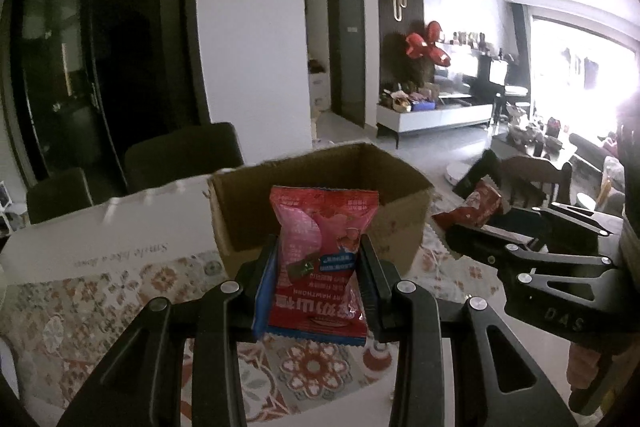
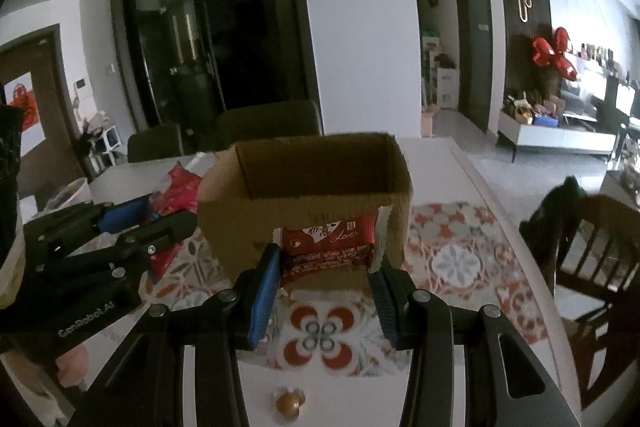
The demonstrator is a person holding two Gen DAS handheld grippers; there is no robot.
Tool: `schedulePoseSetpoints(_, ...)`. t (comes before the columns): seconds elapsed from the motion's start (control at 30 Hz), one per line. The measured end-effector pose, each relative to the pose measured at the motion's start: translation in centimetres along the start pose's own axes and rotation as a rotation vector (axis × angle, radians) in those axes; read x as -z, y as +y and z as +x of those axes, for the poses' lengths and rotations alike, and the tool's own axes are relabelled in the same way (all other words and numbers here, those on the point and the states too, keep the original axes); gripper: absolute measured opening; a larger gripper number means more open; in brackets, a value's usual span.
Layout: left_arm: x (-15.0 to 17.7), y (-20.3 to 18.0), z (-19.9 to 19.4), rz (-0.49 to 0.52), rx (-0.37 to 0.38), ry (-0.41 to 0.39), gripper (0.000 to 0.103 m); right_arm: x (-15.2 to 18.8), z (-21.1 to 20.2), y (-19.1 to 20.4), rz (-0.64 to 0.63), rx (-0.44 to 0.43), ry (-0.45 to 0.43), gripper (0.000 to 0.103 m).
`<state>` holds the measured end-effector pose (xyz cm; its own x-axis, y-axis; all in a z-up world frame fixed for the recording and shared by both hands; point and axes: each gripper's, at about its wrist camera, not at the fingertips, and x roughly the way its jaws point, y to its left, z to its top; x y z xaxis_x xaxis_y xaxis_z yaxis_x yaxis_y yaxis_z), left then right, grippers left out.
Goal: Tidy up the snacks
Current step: 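Carry the red packet and red-brown bar over the box with both tools, then open both tools to drop the red packet and bar into the box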
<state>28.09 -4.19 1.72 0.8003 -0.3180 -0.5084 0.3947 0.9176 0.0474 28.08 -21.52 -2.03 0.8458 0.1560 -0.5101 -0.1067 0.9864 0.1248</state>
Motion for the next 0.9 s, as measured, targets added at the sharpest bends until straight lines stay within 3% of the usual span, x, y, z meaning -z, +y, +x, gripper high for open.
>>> schedulePoseSetpoints(0.33, -3.1, 2.1, 3.3, -0.033, -0.029, 0.008, 0.037, -4.3, 2.6, -0.1, -0.047, -0.019, -0.028, 0.045)
schedulePoseSetpoints(0.8, -5.5, 3.7, 9.2, -0.074, -0.036, 0.097, 0.037, -8.1, 9.2, -1.5, -0.09, -0.042, 0.069, 0.045)
schedulePoseSetpoints(0.87, -5.5, 3.6, 9.8, -0.067, -0.044, 0.103, 0.041, -8.2, 9.9, -1.8, -0.083, -0.055, 0.083, 0.045)
schedulePoseSetpoints(0.9, -5.6, 3.5, 10.0, -0.063, -0.047, 0.107, 0.048, -8.1, 10.3, -1.9, -0.078, -0.06, 0.094, 0.045)
